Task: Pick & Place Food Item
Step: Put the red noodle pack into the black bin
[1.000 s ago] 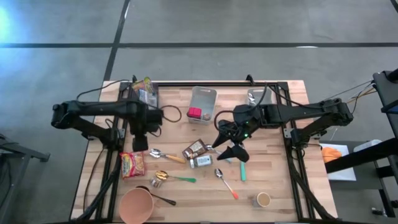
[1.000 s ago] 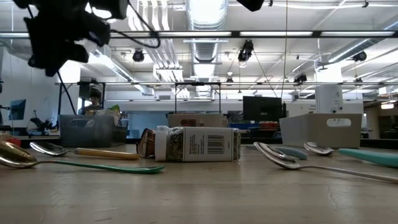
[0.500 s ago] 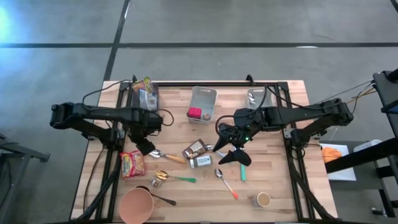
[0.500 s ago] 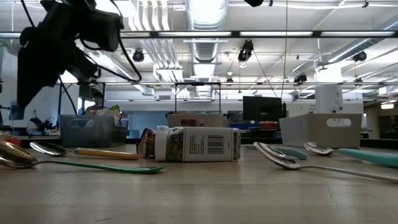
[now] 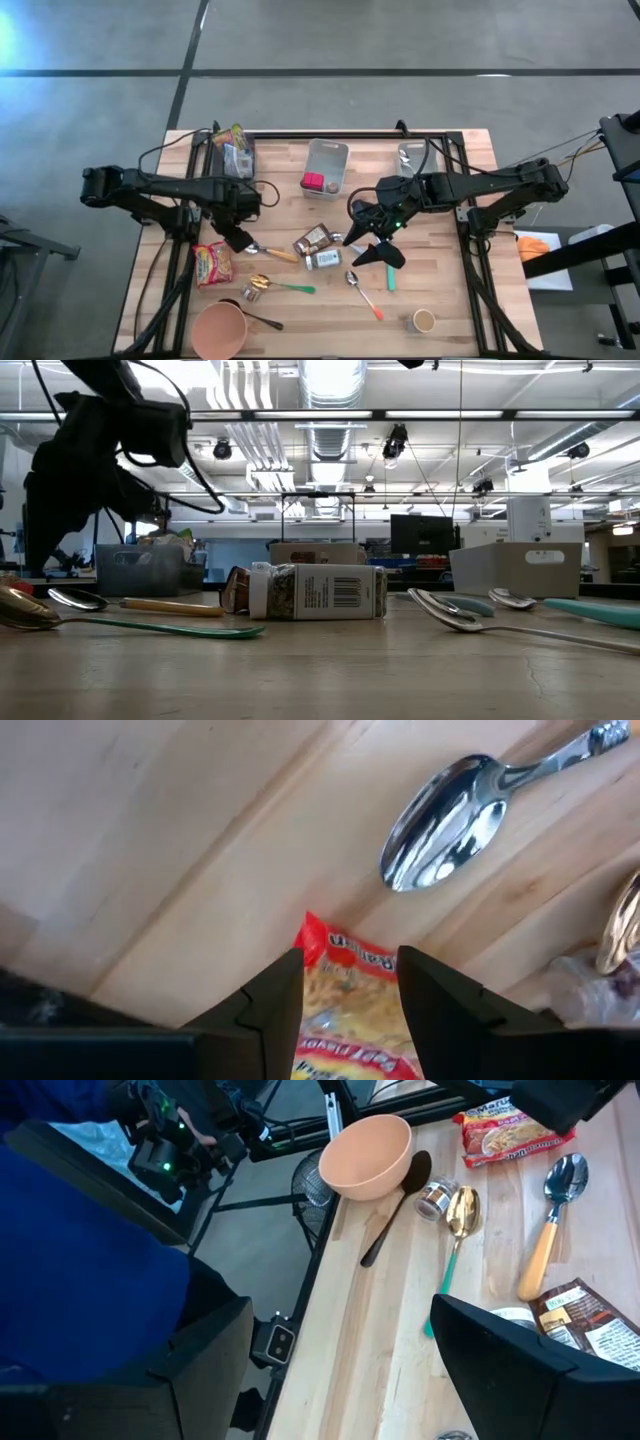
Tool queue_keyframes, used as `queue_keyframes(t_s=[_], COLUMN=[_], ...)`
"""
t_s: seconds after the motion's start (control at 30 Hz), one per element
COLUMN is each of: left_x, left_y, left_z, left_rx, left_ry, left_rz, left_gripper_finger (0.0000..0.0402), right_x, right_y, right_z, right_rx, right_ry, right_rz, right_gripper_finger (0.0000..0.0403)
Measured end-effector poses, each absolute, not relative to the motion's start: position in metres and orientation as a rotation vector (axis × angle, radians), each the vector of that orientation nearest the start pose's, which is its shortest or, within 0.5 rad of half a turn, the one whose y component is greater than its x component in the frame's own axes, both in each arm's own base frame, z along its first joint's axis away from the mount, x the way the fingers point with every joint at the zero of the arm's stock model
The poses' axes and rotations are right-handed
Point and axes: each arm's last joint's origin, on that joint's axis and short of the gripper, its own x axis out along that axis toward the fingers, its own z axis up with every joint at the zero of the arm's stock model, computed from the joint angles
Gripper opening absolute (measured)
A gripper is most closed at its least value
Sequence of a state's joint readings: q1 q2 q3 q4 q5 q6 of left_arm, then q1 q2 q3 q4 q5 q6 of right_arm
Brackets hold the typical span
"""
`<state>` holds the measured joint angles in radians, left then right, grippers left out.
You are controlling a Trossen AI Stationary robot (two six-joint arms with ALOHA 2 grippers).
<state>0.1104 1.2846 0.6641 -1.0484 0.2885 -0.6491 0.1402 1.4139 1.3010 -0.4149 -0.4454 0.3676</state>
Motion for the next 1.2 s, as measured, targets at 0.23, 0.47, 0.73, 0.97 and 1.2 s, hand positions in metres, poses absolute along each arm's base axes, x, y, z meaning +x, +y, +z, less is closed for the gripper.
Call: queue_keyframes(t_s=[0.23,0.47,0.73,0.97,1.2], left_x=[0.167,0.165,0.165,0.16,0.156], left_y=[0.011,0.011,0.01,0.009,0.007], left_z=[0.16,0.157,0.156,0.148,0.142], left_rx=[-0.786,-0.732,-0.712,-0.733,-0.758], left_ry=[1.649,1.655,1.66,1.673,1.687], left_rz=[0.408,0.366,0.345,0.331,0.312], left_gripper_finger=[0.0164,0.0164,0.0164,0.0164,0.0164], right_x=[0.305,0.305,0.305,0.305,0.305], right_y=[0.056,0.056,0.056,0.056,0.056], right_z=[0.349,0.349,0.349,0.349,0.349], right_rx=[0.426,0.425,0.425,0.425,0.425], right_ry=[0.628,0.628,0.628,0.628,0.628], right_rz=[0.47,0.469,0.469,0.469,0.469], right_gripper_finger=[0.0302,0.0302,0.0302,0.0302,0.0302])
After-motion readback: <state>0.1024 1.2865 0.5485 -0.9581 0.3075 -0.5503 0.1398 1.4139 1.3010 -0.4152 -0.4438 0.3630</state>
